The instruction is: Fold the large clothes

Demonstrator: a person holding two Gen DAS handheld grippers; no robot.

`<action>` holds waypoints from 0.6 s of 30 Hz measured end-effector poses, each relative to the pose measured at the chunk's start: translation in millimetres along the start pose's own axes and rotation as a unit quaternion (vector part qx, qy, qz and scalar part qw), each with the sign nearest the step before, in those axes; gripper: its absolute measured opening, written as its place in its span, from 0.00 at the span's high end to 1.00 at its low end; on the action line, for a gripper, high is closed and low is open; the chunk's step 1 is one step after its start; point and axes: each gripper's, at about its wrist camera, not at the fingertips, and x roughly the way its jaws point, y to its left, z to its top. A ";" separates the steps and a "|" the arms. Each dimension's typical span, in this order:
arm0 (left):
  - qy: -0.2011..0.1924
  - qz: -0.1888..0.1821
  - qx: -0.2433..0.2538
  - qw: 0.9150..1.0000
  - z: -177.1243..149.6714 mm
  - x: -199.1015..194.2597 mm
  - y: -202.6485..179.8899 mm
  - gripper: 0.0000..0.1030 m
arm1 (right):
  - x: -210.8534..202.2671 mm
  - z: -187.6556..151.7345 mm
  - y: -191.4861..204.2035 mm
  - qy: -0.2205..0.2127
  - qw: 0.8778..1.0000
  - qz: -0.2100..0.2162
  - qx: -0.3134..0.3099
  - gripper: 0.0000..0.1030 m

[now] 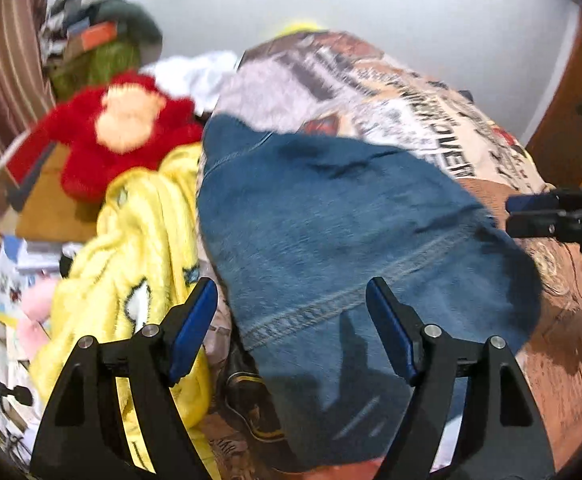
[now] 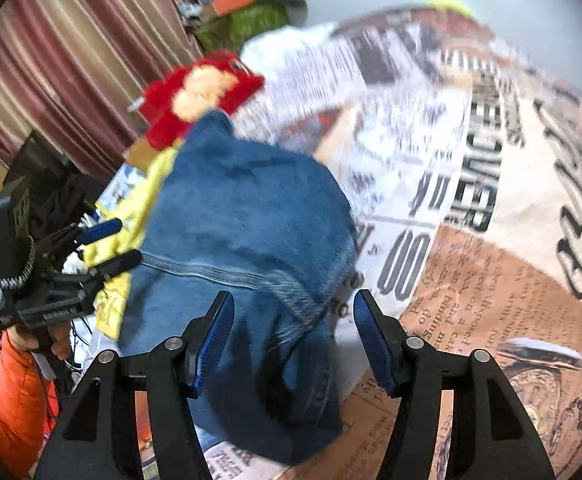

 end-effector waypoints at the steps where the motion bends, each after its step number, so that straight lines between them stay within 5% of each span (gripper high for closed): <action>1: -0.004 -0.002 0.003 1.000 0.4 -1.2 -3.5 0.25 | -6.3 -1.2 5.0 -0.010 1.000 0.003 -0.003 0.42; 5: 0.001 -0.010 0.011 1.000 -12.6 -4.7 -20.6 0.24 | -10.1 -15.0 20.6 -0.018 1.000 -0.003 -0.017 0.23; 13: 0.047 0.011 -0.003 0.999 -51.0 11.2 -30.2 0.16 | 36.3 -45.8 9.3 0.028 0.998 -0.047 -0.008 0.23; 18: 0.051 0.025 -0.017 0.998 -69.3 -4.5 -22.4 0.14 | 22.5 -64.3 -10.2 0.025 0.999 -0.018 0.029 0.23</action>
